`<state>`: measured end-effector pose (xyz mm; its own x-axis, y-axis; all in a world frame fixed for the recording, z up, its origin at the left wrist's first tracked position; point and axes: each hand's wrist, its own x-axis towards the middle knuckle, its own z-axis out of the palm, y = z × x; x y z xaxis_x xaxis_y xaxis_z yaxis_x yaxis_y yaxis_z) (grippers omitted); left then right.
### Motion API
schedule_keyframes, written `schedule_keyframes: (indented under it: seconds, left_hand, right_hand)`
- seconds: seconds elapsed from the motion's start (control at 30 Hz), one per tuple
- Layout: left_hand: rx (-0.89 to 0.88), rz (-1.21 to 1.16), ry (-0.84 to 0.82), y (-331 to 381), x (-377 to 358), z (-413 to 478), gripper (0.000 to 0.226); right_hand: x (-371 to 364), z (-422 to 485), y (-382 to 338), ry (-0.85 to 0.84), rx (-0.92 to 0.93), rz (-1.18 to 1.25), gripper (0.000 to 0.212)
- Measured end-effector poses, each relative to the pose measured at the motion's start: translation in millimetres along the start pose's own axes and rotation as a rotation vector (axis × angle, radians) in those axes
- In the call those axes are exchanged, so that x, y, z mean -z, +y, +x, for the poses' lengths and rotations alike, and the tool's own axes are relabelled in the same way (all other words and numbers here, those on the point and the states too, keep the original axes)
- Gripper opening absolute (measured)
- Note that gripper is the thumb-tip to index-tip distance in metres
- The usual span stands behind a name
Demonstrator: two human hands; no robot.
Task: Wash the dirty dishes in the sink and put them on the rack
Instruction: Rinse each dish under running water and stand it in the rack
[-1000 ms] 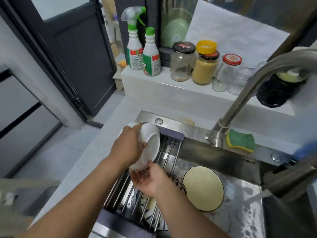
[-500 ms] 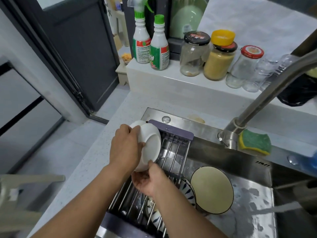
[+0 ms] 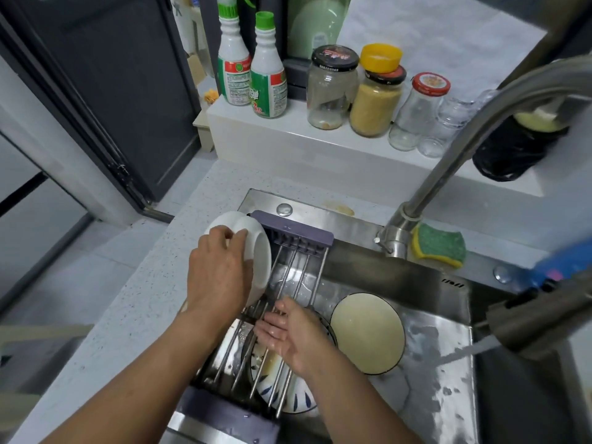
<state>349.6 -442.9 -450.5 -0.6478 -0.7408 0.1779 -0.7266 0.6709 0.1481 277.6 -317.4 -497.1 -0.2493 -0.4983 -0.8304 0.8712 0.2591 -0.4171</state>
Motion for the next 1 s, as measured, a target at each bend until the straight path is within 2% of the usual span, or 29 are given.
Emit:
schedule_keyframes:
  seconds: [0.1, 0.23, 0.4, 0.47, 0.57, 0.63, 0.7, 0.77, 0.8, 0.87, 0.93, 1.0]
  left_hand:
    - [0.043, -0.021, -0.007, 7.0, -1.7, -0.9, 0.049]
    - [0.151, -0.049, -0.014, 10.1, -1.0, -3.1, 0.065]
    - [0.065, -0.06, -0.019, 41.8, 3.0, -19.0, 0.065]
    - [-0.006, -0.2, -0.057, 72.1, -0.6, -32.8, 0.06]
    - [-0.016, -0.516, -0.217, 120.1, -15.7, -58.0, 0.05]
    - [0.16, -0.806, -0.429, 151.2, -32.9, -76.9, 0.042]
    - [0.498, -1.12, -0.644, 177.8, -58.7, -93.6, 0.036]
    - [0.809, -1.319, -0.785, 194.1, -88.2, -110.4, 0.042]
    - [0.875, -1.355, -0.805, 196.6, -104.5, -118.7, 0.049]
    - [0.899, -1.297, -0.832, 200.7, -127.5, -128.6, 0.055]
    - [0.875, -1.241, -0.879, 205.9, -144.5, -136.3, 0.049]
    - [0.65, -0.979, -0.919, 208.1, -141.7, -133.5, 0.04]
  right_hand:
    - [35.9, -23.0, 2.6, 0.012, 0.064, -0.083, 0.028]
    - [64.2, -38.2, 8.6, 0.043, 0.115, -0.131, 0.02]
    - [79.7, -41.1, 1.7, 0.066, 0.145, -0.079, 0.019]
    - [92.1, -40.2, -1.8, 0.096, 0.149, -0.032, 0.019]
    - [115.3, -38.8, -4.4, 0.116, 0.12, 0.057, 0.017]
    - [137.4, -35.7, -2.4, 0.153, 0.086, 0.087, 0.017]
    - [168.8, -29.4, 3.5, 0.215, 0.051, 0.061, 0.016]
    - [201.5, -19.4, 15.1, 0.294, 0.03, 0.018, 0.014]
    - [215.2, -14.2, 20.9, 0.327, 0.024, 0.0, 0.014]
    - [239.1, -0.7, 30.2, 0.397, -0.008, -0.017, 0.016]
    - [250.3, 7.5, 33.0, 0.412, -0.027, -0.068, 0.018]
    - [258.0, 17.6, 25.9, 0.435, -0.006, -0.159, 0.011]
